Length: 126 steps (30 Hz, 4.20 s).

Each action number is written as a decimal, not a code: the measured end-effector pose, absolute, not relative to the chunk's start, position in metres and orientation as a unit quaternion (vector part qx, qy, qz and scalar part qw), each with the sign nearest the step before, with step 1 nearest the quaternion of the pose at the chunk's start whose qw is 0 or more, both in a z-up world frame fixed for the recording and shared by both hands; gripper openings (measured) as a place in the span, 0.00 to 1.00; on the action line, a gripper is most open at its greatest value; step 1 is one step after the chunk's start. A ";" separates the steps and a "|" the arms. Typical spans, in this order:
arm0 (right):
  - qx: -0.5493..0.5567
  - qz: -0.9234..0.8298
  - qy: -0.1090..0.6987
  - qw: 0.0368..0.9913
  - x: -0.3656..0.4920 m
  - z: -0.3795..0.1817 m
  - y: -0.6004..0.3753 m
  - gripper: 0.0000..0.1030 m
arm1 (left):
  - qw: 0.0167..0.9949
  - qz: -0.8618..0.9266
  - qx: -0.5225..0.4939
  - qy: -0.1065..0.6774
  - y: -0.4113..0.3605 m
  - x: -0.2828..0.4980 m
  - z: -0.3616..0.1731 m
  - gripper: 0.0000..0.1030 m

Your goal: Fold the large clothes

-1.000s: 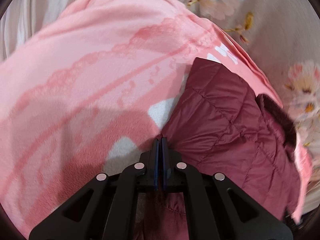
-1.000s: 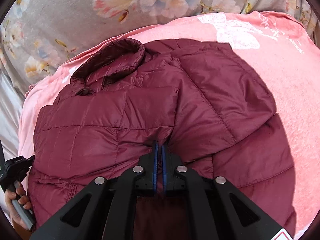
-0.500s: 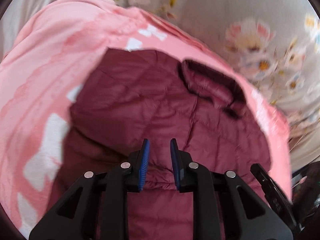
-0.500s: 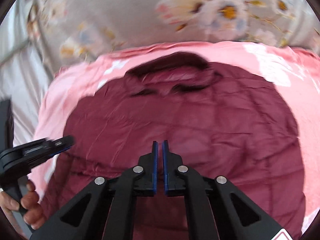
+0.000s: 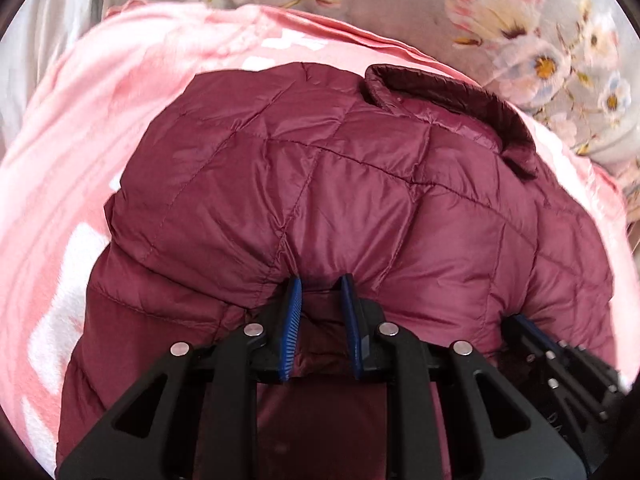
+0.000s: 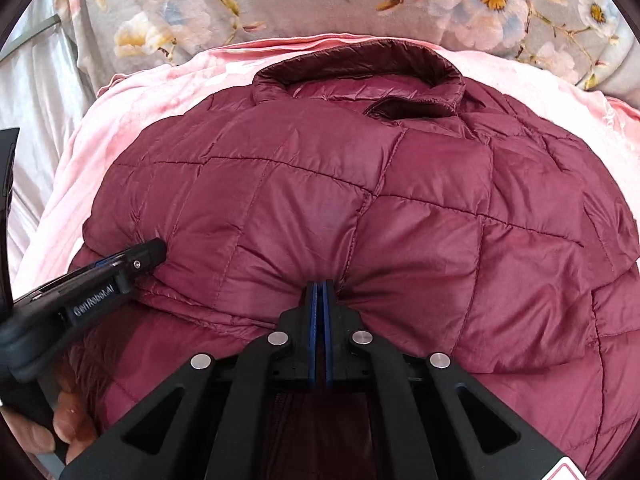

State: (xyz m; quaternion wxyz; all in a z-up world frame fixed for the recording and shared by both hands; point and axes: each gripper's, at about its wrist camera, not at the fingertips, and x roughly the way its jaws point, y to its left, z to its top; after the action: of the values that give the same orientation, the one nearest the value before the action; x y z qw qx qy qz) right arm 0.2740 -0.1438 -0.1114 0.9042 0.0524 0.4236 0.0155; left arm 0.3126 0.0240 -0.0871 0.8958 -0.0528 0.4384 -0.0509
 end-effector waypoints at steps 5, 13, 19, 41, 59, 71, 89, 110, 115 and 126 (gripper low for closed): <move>0.048 0.014 0.422 0.905 0.274 -0.112 -0.143 0.01 | 0.904 -0.036 -0.020 0.426 0.016 0.309 -0.089 0.20; 0.178 0.065 0.397 0.898 0.267 -0.080 -0.199 0.26 | 0.882 -0.085 -0.110 0.451 0.040 0.316 -0.070 0.24; 0.304 0.053 0.357 0.881 0.308 -0.051 -0.269 0.41 | 0.846 -0.154 -0.243 0.449 0.050 0.375 -0.031 0.52; 0.321 0.062 0.347 0.879 0.361 -0.070 -0.298 0.04 | 0.814 -0.203 -0.274 0.470 0.026 0.460 -0.041 0.07; 0.253 0.022 0.402 0.880 0.374 -0.119 -0.290 0.00 | 0.864 -0.162 -0.158 0.449 -0.007 0.445 -0.096 0.09; 0.385 0.077 0.340 0.855 0.365 -0.042 -0.333 0.45 | 0.844 -0.203 -0.247 0.432 0.028 0.449 -0.024 0.55; 0.540 0.075 0.330 0.771 0.447 -0.077 -0.347 0.41 | 0.767 -0.185 -0.373 0.487 -0.001 0.542 -0.039 0.61; 0.315 0.029 0.420 0.851 0.438 -0.097 -0.326 0.01 | 0.809 -0.153 -0.243 0.513 0.001 0.530 -0.084 0.03; 0.241 0.004 0.430 0.870 0.443 -0.105 -0.313 0.00 | 0.819 -0.156 -0.227 0.503 -0.003 0.529 -0.098 0.03; 0.166 -0.019 0.432 0.886 0.436 -0.088 -0.297 0.03 | 0.866 -0.142 -0.143 0.458 -0.021 0.511 -0.089 0.07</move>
State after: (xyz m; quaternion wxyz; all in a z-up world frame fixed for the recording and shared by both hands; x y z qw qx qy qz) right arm 0.4362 -0.2967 -0.0882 0.8861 0.1661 0.4323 -0.0187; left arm 0.5105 -0.0205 -0.0889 0.8659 -0.1427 0.4578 -0.1420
